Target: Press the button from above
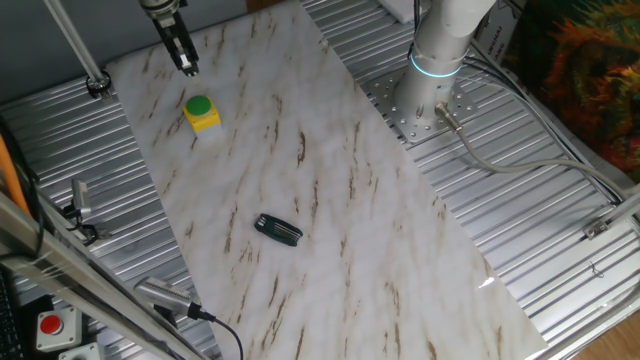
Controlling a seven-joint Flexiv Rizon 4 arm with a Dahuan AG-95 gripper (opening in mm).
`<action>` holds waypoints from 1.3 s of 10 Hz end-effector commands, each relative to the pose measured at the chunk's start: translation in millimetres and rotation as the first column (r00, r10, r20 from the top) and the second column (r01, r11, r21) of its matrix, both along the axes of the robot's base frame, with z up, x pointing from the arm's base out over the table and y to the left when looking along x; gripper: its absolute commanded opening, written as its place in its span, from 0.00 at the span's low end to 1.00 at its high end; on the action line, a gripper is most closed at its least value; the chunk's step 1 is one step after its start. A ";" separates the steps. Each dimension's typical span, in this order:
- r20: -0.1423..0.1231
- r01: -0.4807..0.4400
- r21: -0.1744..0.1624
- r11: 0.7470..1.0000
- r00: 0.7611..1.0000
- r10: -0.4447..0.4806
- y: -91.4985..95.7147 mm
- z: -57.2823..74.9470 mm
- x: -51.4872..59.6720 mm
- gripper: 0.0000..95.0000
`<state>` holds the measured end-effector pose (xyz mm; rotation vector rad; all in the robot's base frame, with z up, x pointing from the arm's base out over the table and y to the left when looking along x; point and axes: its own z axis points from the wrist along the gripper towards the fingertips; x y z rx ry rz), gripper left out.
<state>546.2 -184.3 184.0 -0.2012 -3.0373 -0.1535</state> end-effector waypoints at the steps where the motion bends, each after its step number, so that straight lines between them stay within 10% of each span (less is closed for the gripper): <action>1: -0.002 -0.003 0.006 1.000 1.000 0.003 0.9 1.2 -1.9 0.00; 13: -0.019 -0.027 0.017 1.000 0.999 0.027 0.9 0.9 -1.8 0.00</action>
